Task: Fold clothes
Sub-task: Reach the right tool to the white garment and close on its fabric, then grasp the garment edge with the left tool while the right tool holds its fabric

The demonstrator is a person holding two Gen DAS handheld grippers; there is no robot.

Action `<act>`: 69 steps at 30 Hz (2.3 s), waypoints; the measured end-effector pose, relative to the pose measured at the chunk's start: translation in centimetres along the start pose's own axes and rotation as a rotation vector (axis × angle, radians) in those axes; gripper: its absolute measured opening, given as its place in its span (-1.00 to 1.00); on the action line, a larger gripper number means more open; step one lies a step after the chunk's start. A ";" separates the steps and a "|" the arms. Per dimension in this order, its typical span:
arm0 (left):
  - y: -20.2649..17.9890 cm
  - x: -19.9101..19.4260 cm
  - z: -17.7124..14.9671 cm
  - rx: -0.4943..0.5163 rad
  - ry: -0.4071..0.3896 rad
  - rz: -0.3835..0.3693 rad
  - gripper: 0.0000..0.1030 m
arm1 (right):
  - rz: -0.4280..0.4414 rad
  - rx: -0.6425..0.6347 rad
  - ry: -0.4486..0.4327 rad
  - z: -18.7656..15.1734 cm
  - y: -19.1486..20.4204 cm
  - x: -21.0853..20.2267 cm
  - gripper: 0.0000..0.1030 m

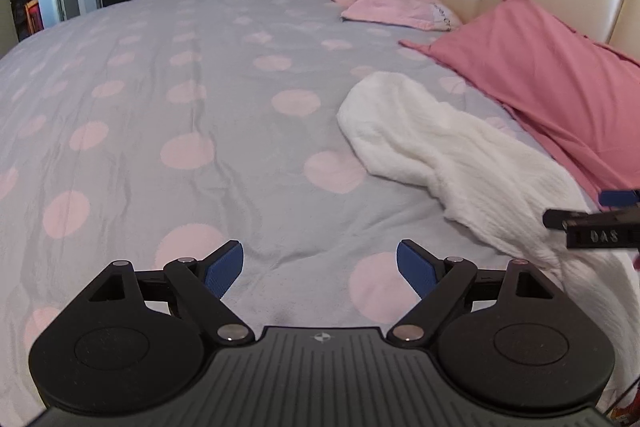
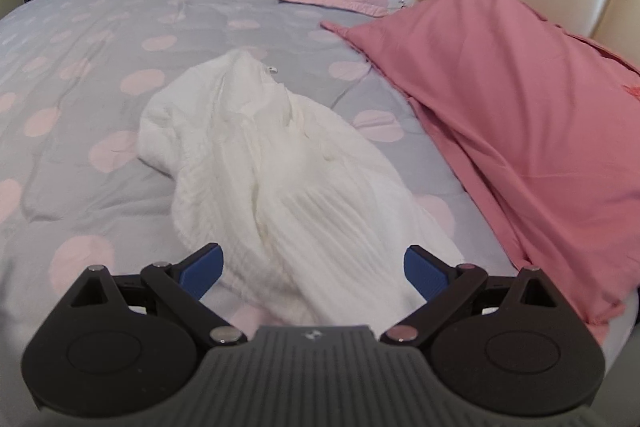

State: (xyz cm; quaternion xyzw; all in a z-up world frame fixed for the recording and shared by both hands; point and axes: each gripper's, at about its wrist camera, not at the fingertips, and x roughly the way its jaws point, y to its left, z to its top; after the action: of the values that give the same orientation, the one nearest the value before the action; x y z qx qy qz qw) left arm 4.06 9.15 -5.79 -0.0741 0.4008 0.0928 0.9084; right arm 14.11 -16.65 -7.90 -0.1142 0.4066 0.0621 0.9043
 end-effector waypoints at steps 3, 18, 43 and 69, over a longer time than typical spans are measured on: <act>0.3 1.3 -0.1 0.018 0.017 -0.001 0.64 | -0.019 -0.018 0.027 0.5 0.2 2.6 0.90; 3.1 3.1 0.1 -0.057 0.047 0.031 0.61 | 0.045 0.076 0.115 2.3 -1.0 6.9 -0.30; 14.6 -12.8 -1.3 -0.209 -0.055 0.215 0.59 | 0.736 -0.130 -0.031 3.4 21.0 -11.9 -0.37; 12.5 -15.0 -8.7 -0.153 -0.003 0.173 0.59 | 0.565 -0.140 -0.099 -4.1 20.9 -15.8 0.41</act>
State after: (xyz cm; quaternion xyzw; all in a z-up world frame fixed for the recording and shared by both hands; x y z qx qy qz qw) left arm -14.92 17.89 -1.27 -0.1081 0.3959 0.2012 0.8894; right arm -3.64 2.14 -1.94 -0.0553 0.3723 0.3445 0.8600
